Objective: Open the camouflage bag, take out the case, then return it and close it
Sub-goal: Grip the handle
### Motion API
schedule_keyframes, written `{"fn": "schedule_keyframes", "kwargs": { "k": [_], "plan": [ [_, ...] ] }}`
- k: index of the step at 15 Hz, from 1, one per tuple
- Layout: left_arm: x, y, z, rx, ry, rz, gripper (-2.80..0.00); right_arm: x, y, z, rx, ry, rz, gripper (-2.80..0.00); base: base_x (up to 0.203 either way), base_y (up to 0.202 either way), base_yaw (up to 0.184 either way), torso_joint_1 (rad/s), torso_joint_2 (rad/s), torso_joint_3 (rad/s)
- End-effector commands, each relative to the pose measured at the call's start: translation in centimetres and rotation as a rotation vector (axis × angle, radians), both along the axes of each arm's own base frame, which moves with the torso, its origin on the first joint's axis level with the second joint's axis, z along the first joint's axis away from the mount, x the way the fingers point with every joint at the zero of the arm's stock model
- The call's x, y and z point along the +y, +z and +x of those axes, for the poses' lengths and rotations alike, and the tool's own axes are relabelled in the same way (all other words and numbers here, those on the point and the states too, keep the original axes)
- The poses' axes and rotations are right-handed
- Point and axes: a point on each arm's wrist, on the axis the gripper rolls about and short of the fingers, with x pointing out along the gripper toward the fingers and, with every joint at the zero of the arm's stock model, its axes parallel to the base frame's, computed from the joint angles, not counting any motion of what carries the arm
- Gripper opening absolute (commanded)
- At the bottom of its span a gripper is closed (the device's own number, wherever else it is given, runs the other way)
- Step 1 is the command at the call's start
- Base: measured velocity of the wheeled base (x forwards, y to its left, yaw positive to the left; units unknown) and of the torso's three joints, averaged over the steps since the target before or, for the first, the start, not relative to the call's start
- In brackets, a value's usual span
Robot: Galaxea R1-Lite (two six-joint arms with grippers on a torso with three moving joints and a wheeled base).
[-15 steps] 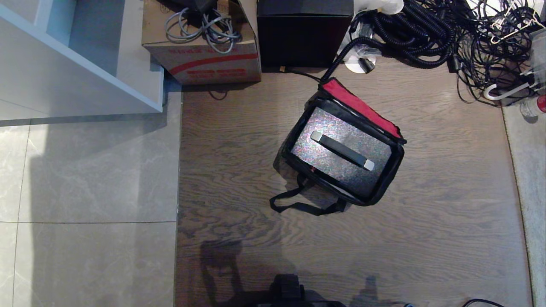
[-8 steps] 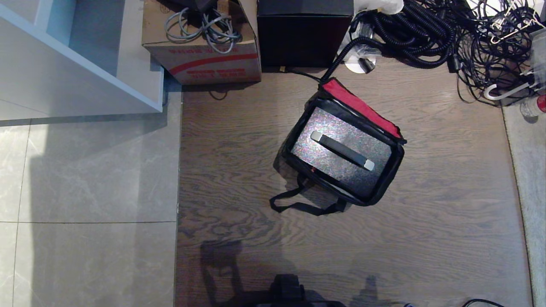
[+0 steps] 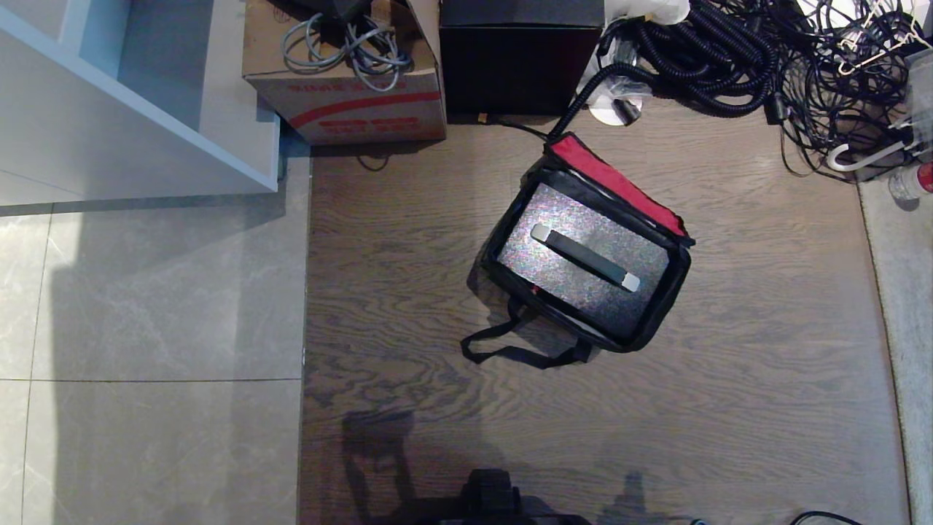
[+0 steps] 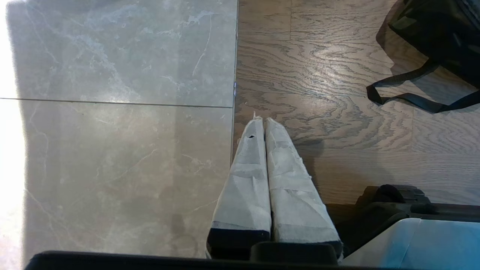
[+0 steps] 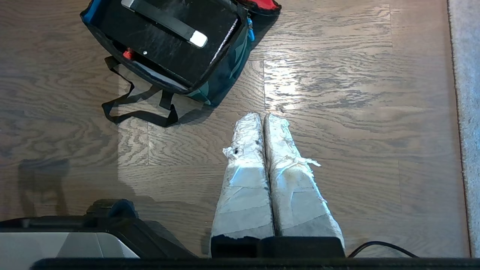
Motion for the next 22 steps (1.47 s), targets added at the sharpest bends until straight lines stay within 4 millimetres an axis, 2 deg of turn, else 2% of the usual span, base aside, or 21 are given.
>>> {"fn": "schedule_keyframes", "kwargs": {
  "k": [1,22],
  "plan": [
    [0.00,0.00,0.00,0.000,0.000,-0.001,-2.80,0.00,-1.10,0.34,0.040,0.001,0.000,-2.80,0.000,0.000,0.000,0.000,0.00,0.000],
    [0.00,0.00,0.00,0.000,0.000,-0.001,-2.80,0.00,-1.10,0.34,0.040,0.001,0.000,-2.80,0.000,0.000,0.000,0.000,0.00,0.000]
  ]
}}
